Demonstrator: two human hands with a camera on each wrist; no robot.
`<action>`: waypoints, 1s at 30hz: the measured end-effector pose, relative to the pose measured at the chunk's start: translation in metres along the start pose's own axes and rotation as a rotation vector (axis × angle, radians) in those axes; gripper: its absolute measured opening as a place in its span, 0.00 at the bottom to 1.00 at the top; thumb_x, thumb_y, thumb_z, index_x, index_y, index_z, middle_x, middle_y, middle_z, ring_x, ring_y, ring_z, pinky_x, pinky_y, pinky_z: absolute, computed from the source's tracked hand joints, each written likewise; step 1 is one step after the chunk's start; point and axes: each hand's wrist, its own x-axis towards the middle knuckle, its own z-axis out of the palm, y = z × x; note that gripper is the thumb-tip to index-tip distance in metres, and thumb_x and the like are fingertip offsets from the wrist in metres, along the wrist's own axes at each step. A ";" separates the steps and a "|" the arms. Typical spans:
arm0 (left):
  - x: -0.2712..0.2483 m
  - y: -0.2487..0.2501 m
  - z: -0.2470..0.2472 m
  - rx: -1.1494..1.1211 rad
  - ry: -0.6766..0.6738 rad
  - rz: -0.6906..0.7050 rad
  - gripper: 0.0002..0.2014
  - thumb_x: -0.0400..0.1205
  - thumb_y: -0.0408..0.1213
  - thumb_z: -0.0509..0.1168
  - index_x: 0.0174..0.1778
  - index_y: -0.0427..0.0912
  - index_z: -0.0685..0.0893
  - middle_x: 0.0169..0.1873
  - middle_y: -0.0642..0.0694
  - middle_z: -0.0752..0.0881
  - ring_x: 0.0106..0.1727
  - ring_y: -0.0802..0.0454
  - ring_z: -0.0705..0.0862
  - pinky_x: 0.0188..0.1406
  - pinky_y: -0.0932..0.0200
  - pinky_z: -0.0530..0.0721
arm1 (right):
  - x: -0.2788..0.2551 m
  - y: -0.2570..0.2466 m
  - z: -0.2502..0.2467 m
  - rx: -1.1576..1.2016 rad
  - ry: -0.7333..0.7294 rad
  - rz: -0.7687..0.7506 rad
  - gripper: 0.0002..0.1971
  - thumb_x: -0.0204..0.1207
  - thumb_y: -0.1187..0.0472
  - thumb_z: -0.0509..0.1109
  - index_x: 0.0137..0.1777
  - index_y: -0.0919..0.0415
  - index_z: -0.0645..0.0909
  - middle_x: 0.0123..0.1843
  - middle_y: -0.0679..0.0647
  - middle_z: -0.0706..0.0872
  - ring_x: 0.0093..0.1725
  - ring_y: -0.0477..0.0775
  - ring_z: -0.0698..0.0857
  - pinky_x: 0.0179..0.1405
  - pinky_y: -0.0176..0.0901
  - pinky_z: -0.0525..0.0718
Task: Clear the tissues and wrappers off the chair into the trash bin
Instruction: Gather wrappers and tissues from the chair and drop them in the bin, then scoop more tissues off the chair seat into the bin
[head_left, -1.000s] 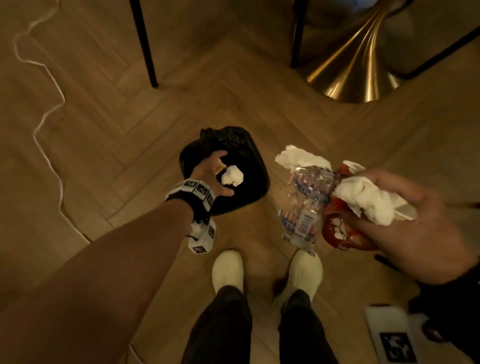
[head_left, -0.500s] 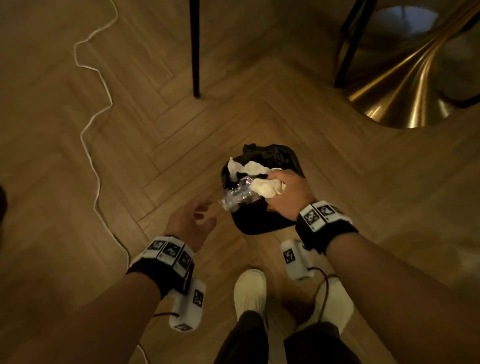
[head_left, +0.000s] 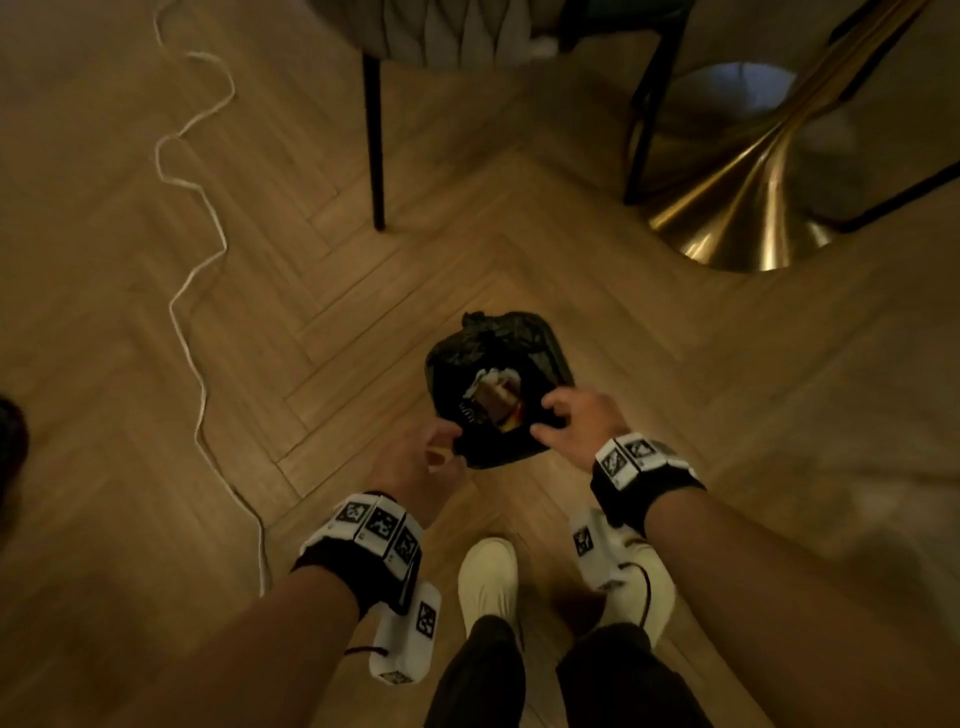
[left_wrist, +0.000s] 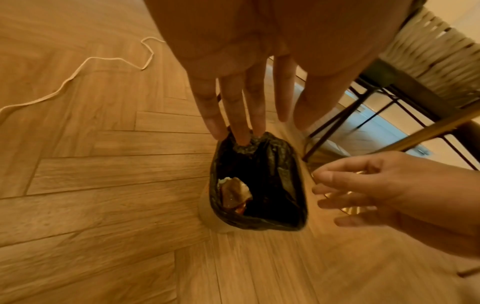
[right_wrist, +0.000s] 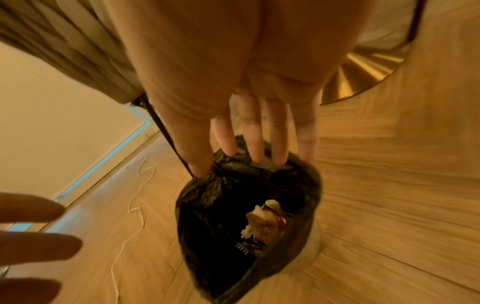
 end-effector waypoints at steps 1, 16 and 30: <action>-0.012 0.013 -0.004 0.012 -0.031 0.010 0.13 0.77 0.34 0.69 0.58 0.48 0.82 0.50 0.51 0.83 0.49 0.51 0.85 0.49 0.58 0.80 | -0.024 0.005 -0.011 0.031 -0.018 0.037 0.21 0.70 0.51 0.75 0.63 0.54 0.82 0.59 0.55 0.88 0.58 0.55 0.86 0.57 0.40 0.81; -0.244 0.329 0.044 0.642 -0.589 0.500 0.09 0.79 0.33 0.66 0.46 0.54 0.81 0.42 0.49 0.86 0.48 0.47 0.85 0.46 0.60 0.78 | -0.568 0.173 -0.186 0.394 0.469 0.630 0.05 0.74 0.57 0.70 0.46 0.52 0.86 0.44 0.53 0.88 0.49 0.56 0.87 0.48 0.40 0.79; -0.450 0.483 0.460 0.925 -0.803 0.744 0.08 0.78 0.30 0.67 0.52 0.40 0.84 0.47 0.40 0.87 0.48 0.45 0.84 0.51 0.55 0.81 | -0.776 0.534 -0.179 0.615 0.477 0.784 0.07 0.74 0.54 0.70 0.45 0.54 0.87 0.46 0.55 0.88 0.49 0.56 0.86 0.46 0.42 0.79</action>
